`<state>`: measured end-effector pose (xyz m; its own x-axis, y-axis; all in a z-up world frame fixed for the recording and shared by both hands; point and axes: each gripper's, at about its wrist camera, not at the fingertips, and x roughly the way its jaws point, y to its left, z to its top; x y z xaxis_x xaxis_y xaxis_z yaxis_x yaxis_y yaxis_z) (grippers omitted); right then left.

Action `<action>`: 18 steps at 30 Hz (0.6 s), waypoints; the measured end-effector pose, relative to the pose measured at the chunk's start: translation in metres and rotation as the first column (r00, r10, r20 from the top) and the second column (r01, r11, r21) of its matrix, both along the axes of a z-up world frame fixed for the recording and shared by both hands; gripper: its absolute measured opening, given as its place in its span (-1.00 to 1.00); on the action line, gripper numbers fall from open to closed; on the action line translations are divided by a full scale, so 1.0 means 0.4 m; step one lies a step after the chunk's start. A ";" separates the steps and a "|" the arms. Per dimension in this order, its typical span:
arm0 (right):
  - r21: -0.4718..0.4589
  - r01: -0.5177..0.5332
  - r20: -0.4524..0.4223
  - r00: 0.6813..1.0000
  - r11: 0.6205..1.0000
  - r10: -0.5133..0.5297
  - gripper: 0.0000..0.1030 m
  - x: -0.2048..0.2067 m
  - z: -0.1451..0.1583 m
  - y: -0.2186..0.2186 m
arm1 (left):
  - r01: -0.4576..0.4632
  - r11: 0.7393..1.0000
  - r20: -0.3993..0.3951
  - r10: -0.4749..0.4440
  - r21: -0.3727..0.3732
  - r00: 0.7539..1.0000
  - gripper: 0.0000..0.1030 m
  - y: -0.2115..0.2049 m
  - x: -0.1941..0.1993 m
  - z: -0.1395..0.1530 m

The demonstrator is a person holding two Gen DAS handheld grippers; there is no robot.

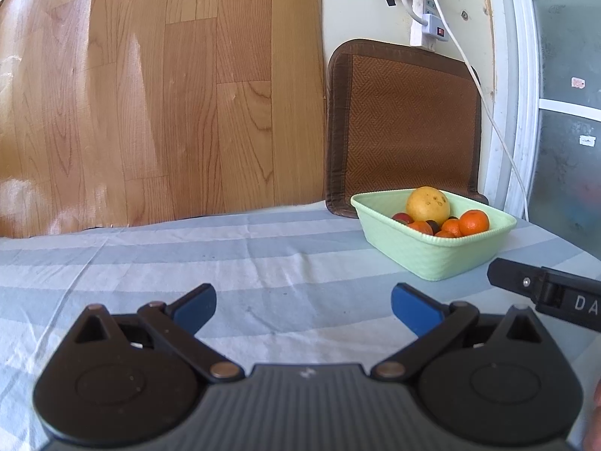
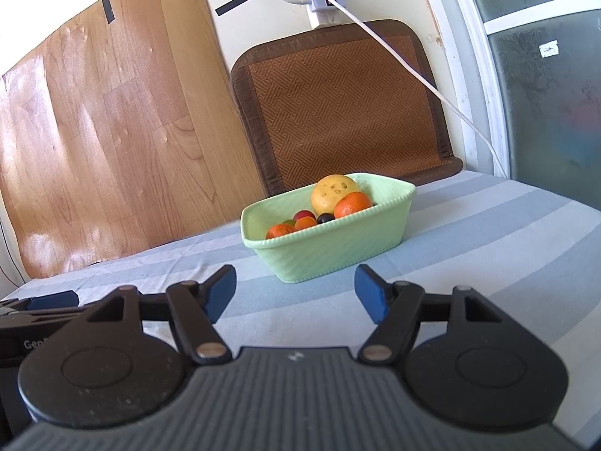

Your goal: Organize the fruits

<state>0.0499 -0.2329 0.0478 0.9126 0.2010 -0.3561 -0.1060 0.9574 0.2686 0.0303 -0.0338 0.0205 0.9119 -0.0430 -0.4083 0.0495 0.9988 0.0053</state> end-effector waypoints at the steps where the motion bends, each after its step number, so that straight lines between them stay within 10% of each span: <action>1: 0.000 0.000 0.000 1.000 1.000 0.000 0.39 0.001 0.000 0.000 | 0.000 1.000 0.000 0.000 0.000 1.000 1.00 0.000 0.000 0.000; 18: -0.007 -0.023 0.004 1.000 1.000 0.023 0.39 0.001 0.001 0.006 | -0.006 1.000 -0.070 0.006 -0.001 0.998 1.00 0.005 0.023 -0.014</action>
